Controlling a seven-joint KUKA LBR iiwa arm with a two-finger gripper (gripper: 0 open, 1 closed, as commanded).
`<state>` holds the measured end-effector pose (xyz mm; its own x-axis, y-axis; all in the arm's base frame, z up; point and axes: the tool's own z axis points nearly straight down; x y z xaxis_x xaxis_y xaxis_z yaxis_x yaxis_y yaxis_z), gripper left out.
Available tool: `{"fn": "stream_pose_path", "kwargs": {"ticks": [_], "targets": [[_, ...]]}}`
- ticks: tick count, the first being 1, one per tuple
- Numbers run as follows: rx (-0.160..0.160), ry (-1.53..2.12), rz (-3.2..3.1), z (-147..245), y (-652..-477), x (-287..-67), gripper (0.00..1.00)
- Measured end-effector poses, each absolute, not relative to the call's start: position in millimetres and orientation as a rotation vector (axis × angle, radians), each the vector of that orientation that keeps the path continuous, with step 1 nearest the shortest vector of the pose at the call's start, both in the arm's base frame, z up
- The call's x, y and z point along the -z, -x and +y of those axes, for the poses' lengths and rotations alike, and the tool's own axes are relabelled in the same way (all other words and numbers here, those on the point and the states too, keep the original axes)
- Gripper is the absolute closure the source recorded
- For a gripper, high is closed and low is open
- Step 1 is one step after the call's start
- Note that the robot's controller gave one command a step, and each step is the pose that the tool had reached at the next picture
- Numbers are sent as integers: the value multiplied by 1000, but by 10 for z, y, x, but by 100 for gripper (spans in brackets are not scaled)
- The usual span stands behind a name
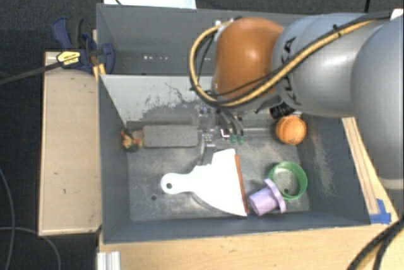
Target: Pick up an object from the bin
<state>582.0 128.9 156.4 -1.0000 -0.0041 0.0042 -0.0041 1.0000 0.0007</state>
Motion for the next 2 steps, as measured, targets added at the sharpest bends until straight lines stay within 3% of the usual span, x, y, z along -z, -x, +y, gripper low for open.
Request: {"fn": "stream_pose_path", "kwargs": {"ticks": [1, 2], "targets": [[2, -2, -3144, 1282, -5835, -1613, 0], [3, -154, -3149, 1230, -5682, -1401, 0]]}}
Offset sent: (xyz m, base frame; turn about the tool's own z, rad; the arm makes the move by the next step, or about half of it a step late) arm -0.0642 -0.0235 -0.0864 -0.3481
